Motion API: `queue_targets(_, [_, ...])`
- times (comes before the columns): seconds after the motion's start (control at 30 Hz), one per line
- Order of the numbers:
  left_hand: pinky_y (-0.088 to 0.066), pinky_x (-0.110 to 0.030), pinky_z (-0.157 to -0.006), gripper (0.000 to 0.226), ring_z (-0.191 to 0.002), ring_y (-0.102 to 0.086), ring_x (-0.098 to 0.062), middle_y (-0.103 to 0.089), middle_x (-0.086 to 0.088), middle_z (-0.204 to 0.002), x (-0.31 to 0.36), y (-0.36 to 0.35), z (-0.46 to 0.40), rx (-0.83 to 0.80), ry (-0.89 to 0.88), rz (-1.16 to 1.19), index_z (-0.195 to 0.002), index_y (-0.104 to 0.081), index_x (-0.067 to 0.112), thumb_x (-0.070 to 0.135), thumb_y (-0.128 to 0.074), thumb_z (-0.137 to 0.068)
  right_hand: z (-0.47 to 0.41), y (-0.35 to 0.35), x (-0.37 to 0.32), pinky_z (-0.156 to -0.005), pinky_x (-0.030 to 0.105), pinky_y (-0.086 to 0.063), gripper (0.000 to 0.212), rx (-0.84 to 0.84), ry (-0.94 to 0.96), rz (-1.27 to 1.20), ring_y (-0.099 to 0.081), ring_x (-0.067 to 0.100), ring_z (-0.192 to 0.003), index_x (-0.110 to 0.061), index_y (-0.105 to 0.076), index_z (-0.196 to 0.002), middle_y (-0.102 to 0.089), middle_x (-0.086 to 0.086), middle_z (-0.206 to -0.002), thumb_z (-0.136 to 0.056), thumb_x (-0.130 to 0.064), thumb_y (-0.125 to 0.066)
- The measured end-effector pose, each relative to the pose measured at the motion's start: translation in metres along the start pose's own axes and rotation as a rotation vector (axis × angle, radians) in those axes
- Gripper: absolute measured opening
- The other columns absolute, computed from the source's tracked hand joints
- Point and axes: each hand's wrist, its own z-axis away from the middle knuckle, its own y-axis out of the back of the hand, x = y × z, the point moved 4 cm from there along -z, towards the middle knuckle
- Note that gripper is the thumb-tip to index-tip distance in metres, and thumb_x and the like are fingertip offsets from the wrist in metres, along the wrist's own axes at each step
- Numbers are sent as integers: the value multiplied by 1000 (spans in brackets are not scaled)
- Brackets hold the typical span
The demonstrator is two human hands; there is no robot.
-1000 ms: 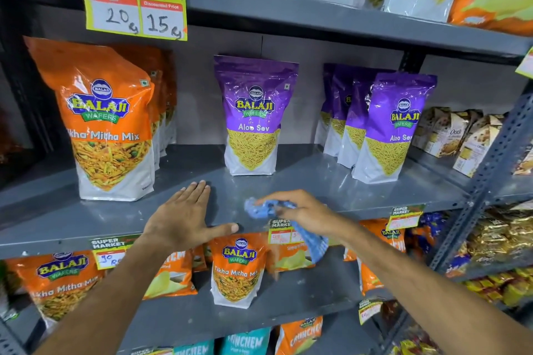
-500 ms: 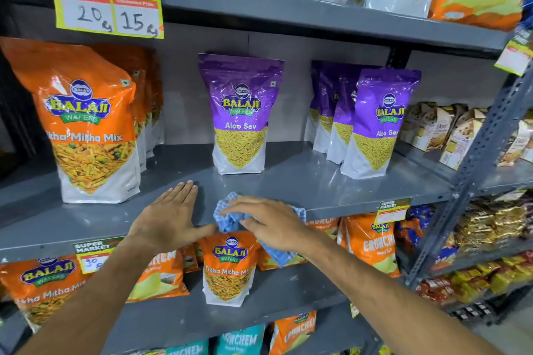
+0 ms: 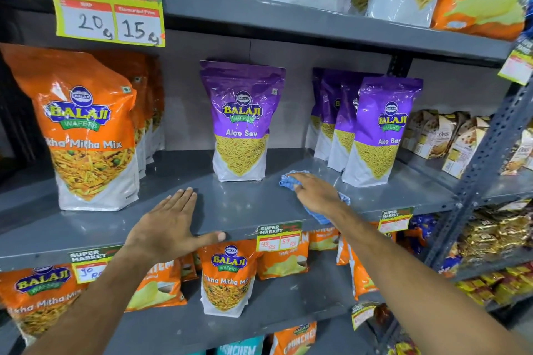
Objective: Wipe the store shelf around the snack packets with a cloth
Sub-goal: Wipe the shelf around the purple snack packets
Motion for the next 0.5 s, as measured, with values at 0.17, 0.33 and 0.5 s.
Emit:
queue_targets(0.17, [0, -32, -127, 133, -160, 2, -15, 5, 0, -173, -1, -2, -2, 7, -3, 1, -164, 3, 16, 106, -15, -68, 33, -3, -12, -116, 34, -32, 47, -27, 112, 21, -38, 16, -146, -36, -44, -149, -41, -9, -160, -104, -23, -41])
queue_targets(0.33, [-5, -31, -129, 121, -160, -4, -13, -3, 2, -173, 11, -4, 4, 116, -145, -18, -165, -3, 20, 100, -5, -75, 69, 11, 15, -117, 33, -32, 46, -4, 140, 23, -38, 13, -147, -35, -46, -148, -42, -10, -159, -104, -24, -42])
queue_targets(0.5, [2, -26, -127, 114, -159, -10, -14, -14, -5, -172, 72, -7, -6, 173, -303, -12, -164, -14, 12, 93, -11, -83, 78, 29, 52, -115, 31, -33, 45, 68, 0, 40, -40, 16, -145, -30, -47, -149, -44, -9, -158, -104, -25, -43])
